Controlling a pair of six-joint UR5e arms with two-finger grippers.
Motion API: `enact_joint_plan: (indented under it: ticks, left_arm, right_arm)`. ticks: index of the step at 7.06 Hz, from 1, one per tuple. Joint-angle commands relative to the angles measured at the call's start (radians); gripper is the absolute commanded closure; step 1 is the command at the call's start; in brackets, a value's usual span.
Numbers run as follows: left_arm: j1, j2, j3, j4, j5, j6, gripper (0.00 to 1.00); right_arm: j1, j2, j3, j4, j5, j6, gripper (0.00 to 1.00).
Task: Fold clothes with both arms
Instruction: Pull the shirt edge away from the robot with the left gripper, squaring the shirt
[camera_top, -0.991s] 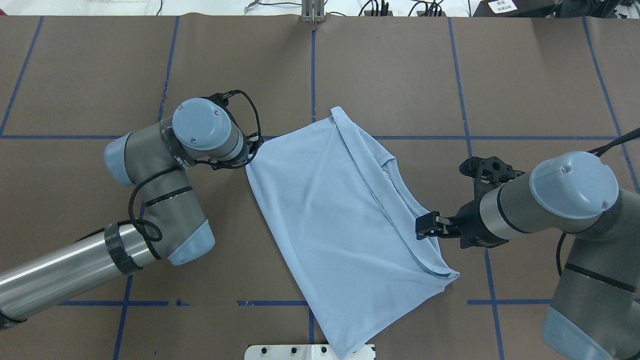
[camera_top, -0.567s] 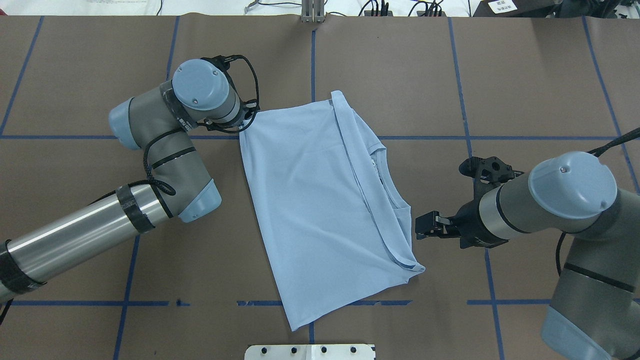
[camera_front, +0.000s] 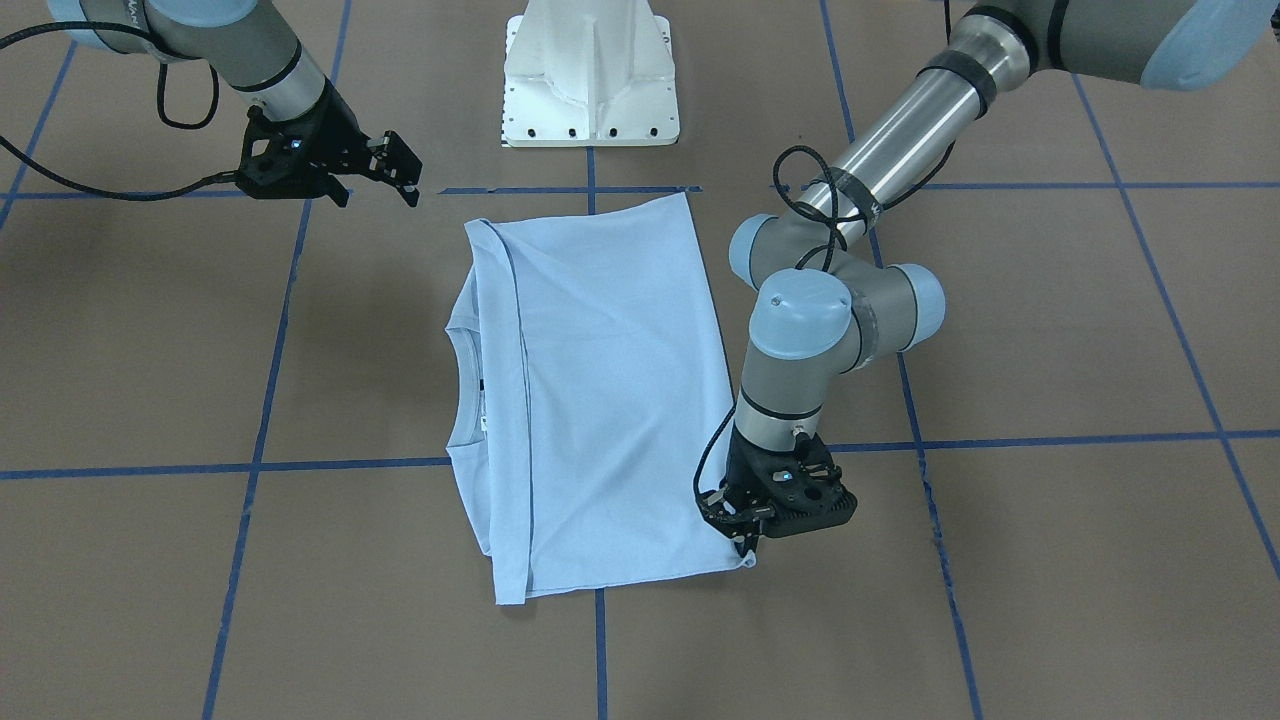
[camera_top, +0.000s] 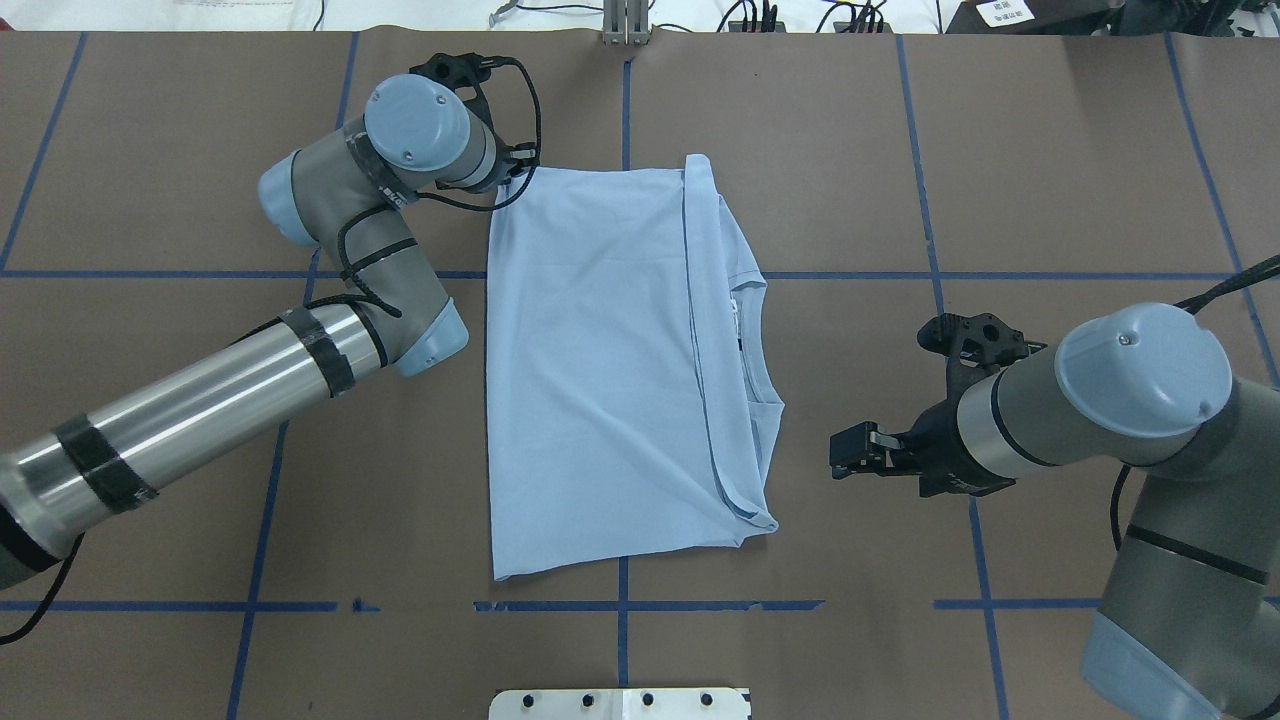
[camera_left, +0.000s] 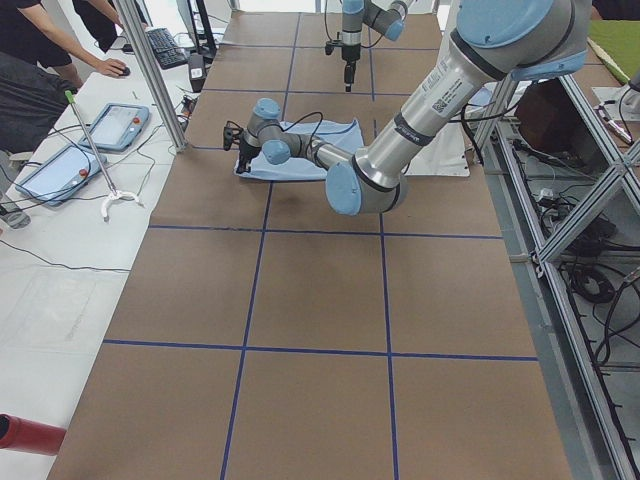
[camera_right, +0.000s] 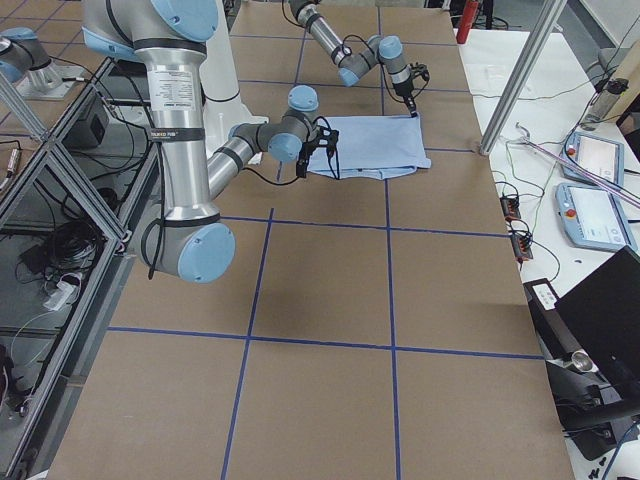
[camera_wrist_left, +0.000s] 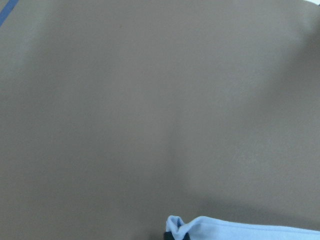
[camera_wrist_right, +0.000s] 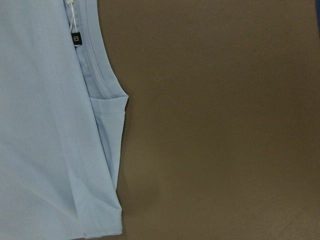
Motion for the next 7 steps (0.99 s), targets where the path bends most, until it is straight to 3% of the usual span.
enact_joint_plan:
  ticks: [1, 2, 3, 5, 7]
  left_arm:
    - [0.000, -0.067, 0.110, -0.080, 0.011, 0.006, 1.00]
    - [-0.003, -0.064, 0.110, -0.087, 0.049, 0.015, 0.24]
    - [-0.011, -0.058, 0.108, -0.086, 0.072, 0.084, 0.00]
    - [-0.060, 0.000, 0.034, -0.062, 0.059, 0.130, 0.00]
    - [-0.073, 0.154, -0.184, 0.035, -0.080, 0.133, 0.00]
  right_arm:
    - [0.001, 0.000, -0.001, 0.000, -0.004, 0.001, 0.00]
    - [0.001, 0.004, 0.002, 0.000, -0.008, 0.004, 0.00]
    - [-0.002, 0.011, -0.001, -0.003, -0.010, 0.002, 0.00]
    - [-0.005, 0.043, -0.011, -0.006, -0.057, -0.011, 0.00]
    - [-0.026, 0.138, -0.083, -0.020, -0.080, -0.028, 0.00]
